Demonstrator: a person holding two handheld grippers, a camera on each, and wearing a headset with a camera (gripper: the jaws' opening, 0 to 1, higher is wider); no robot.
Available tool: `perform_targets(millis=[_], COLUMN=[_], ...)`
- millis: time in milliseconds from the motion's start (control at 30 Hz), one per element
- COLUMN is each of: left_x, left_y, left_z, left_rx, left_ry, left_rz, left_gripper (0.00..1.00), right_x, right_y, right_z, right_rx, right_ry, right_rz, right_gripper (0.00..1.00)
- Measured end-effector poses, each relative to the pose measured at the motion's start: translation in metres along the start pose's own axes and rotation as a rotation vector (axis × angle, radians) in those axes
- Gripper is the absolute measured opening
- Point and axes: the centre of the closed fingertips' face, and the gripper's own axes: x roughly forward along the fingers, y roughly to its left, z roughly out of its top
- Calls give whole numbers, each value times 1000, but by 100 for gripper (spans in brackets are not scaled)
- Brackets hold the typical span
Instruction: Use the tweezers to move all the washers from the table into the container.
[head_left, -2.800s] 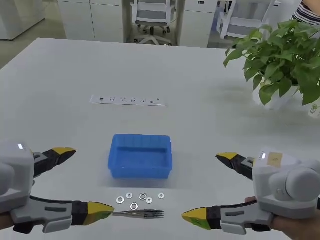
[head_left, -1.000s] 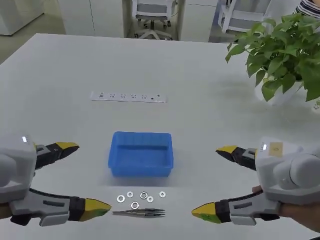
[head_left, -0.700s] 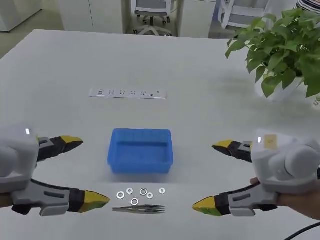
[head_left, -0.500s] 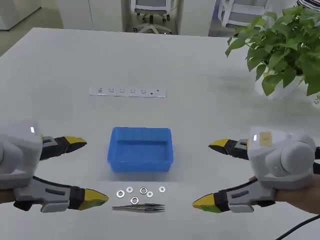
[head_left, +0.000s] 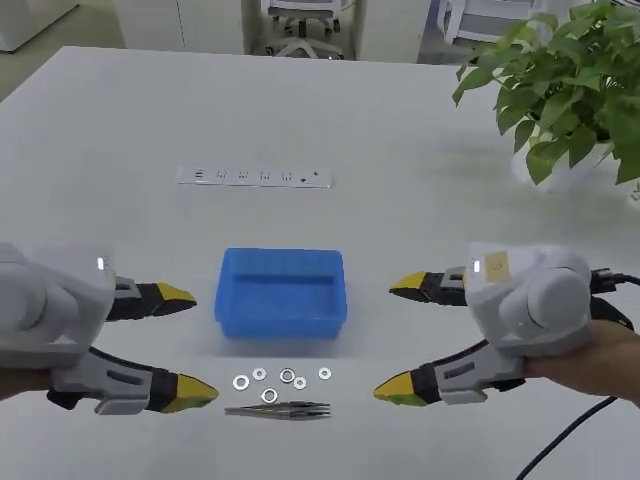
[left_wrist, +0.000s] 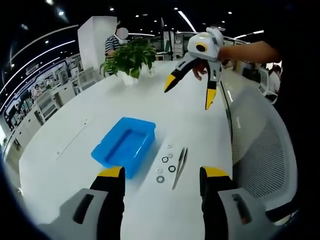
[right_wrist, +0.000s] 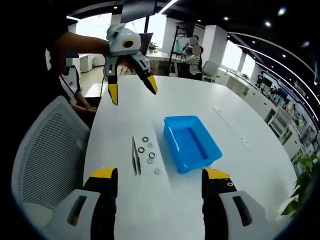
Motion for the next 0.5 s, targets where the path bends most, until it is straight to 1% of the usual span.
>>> perform_targets(millis=[100, 233, 500], left_x=[4, 10, 22], left_y=[-1, 0, -4], left_z=[-2, -5, -9], left_rx=[13, 26, 60], left_ry=[16, 30, 59], left_rz=[-10, -18, -59], left_gripper=[61, 54, 47], right_x=[5, 11, 27], right_y=[0, 1, 9], right_z=[0, -5, -6], right_rx=[-25, -59, -104], right_ry=[9, 39, 62], right_rz=[14, 26, 80], right_gripper=[64, 58, 51])
